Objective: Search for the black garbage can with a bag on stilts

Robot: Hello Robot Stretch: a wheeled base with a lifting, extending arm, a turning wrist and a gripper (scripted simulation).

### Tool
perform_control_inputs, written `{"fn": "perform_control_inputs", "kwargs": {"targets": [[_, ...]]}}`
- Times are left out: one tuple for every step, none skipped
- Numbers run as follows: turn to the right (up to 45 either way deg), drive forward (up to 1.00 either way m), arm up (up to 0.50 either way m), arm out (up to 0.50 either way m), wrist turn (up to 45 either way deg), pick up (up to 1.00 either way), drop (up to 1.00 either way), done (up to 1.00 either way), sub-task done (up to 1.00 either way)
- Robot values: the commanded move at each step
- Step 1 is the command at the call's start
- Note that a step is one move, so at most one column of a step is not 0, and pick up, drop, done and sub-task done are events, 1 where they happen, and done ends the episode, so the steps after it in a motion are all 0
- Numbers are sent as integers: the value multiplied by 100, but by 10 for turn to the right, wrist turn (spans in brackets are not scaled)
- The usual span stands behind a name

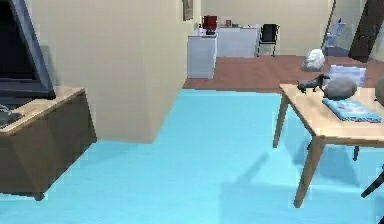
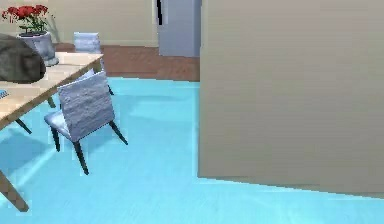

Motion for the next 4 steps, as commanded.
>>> {"fn": "perform_control_inputs", "kwargs": {"targets": [[0, 70, 0, 0, 0, 0, 0, 0, 0], [60, 0, 0, 0, 0, 0, 0, 0, 0], [0, 100, 0, 0, 0, 0, 0, 0, 0], [30, 0, 0, 0, 0, 0, 0, 0, 0]]}}
